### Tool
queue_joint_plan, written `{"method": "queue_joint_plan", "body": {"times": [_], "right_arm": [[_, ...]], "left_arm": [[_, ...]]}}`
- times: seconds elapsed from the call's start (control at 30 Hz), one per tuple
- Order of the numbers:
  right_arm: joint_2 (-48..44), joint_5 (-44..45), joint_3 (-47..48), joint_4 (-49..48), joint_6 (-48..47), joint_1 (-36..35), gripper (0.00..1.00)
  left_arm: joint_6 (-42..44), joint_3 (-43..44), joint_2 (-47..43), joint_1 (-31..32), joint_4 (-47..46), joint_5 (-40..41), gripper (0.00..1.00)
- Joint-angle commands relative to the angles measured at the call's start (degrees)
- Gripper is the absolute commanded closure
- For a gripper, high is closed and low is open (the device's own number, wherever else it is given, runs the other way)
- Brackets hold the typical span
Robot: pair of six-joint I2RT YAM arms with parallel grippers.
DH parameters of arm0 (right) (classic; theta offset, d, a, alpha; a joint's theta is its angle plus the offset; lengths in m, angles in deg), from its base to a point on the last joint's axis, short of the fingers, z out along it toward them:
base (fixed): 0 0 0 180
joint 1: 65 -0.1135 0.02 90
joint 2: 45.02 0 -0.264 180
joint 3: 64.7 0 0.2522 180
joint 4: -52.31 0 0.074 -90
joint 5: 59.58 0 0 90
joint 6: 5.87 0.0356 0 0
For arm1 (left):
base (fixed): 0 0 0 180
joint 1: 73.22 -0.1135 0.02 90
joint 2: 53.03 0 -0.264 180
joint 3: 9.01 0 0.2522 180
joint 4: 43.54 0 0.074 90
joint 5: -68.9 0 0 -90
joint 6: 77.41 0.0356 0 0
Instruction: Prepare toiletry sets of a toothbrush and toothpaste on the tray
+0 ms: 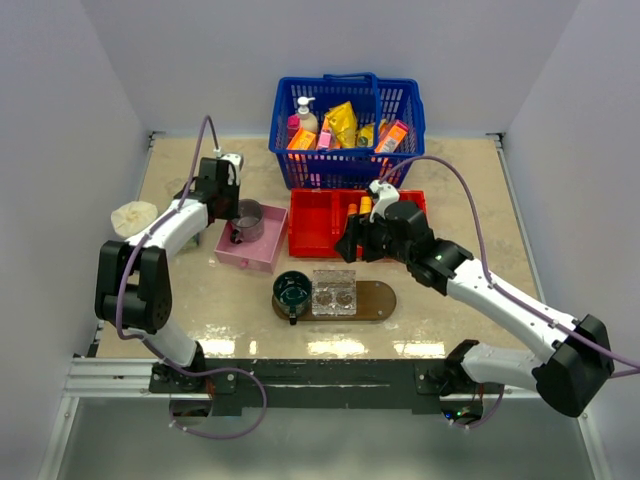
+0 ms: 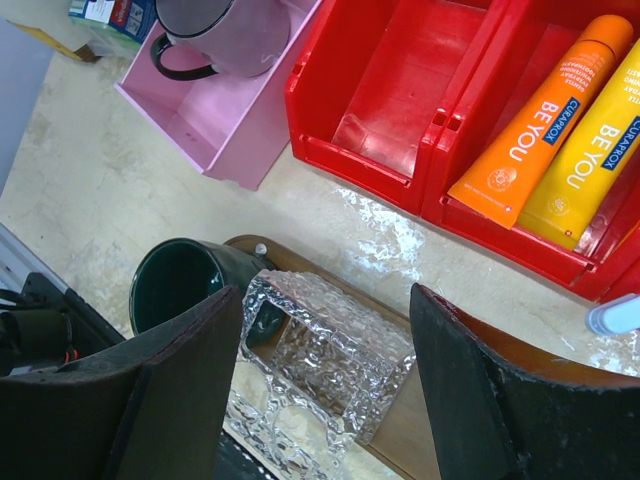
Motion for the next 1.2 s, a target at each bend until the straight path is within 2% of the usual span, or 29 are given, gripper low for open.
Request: {"method": "queue_joint_plan", "body": {"times": [0.0, 0.27, 0.5, 0.67, 0.8, 1.0, 1.17], "right_arm": [[0.1, -1.2, -0.1, -2.7, 0.2, 0.1, 0.30], [0.3, 1.1, 2.0, -1.0, -0.2, 0.1, 0.32], [3.4, 4.4, 8.7, 2.1, -0.7, -0.9, 0.36], [10.9, 9.4, 14.9, 3.1, -1.2, -6.0, 0.35], [18.5, 11.7, 24.1, 4.3, -1.4, -8.6, 0.34], [30.8, 11.2, 35.8, 6.5, -3.1, -10.0, 0.32], [37.3, 10.3, 42.3, 7.3, -3.2, -10.1, 0.32]], "left_arm": [[0.4, 1.8, -1.1, 0.4, -1.4, 1.7, 1.00], [-1.6, 1.1, -3.7, 0.3, -2.0, -0.3, 1.00], [-3.2, 0.4, -6.6, 0.3, -2.3, -1.1, 1.00], [-4.7, -0.7, -9.3, 0.3, -3.9, -1.3, 1.00], [-6.0, -1.8, -11.2, 0.2, -5.2, -2.3, 1.00], [-7.9, -3.4, -14.3, 0.3, -7.5, -3.0, 1.00], [-8.6, -4.7, -16.8, 0.4, -9.3, -3.4, 1.00]]}}
